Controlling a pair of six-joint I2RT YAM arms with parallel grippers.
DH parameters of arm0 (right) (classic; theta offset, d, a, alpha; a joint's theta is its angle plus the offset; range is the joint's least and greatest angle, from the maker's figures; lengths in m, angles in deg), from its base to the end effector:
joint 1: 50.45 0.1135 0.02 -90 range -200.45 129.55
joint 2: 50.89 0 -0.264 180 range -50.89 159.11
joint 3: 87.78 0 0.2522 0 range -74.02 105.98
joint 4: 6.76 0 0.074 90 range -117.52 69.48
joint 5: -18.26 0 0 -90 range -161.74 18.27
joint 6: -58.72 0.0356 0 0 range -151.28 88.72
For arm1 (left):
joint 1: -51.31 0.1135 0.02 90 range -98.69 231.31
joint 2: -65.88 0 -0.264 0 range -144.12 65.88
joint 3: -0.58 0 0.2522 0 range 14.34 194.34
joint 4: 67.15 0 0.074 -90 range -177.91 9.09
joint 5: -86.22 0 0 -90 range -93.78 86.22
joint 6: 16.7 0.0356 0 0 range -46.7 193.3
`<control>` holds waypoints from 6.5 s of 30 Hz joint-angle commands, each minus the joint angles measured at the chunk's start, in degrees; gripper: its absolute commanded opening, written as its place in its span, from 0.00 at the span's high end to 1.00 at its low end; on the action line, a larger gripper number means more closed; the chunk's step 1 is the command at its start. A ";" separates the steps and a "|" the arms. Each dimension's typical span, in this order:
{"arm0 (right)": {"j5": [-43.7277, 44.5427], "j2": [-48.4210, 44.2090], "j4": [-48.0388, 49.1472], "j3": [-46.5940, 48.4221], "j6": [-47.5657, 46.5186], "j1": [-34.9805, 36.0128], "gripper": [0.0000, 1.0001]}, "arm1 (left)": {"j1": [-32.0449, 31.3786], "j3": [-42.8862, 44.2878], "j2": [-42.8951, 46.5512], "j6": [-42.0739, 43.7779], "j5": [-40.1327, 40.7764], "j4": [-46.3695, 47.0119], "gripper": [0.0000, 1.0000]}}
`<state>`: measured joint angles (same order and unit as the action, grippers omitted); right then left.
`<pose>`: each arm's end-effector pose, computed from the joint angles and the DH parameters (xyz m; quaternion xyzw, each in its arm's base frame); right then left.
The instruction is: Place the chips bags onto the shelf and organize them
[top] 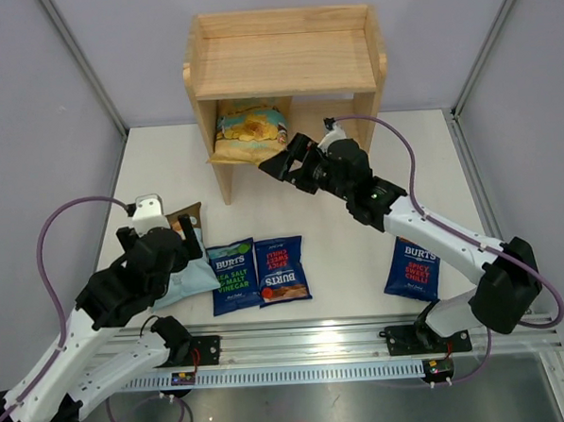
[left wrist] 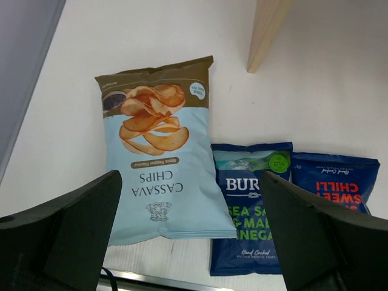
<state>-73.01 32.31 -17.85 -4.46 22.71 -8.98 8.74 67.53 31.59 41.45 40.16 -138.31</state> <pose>0.2606 0.2314 0.3553 0.0771 0.7676 0.4766 0.4216 0.0846 -0.0442 0.3363 -0.0838 0.8468 0.0247 0.5247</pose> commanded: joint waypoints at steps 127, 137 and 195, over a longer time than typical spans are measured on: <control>-5.49 3.81 47.87 -21.67 -3.64 29.89 0.05 | 70.69 -11.79 16.88 -48.12 -87.36 33.85 1.00; -6.62 0.91 38.63 -17.53 -14.34 29.72 0.35 | 68.59 -12.85 17.14 -50.76 -90.96 40.53 1.00; -18.05 -44.09 -6.55 -17.18 -68.58 29.72 0.87 | 21.84 -32.80 -3.34 -75.71 -80.43 85.61 0.01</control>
<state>-90.78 -12.06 -28.40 -25.29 -41.83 20.42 33.42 35.35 26.00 -29.57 -45.74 -60.31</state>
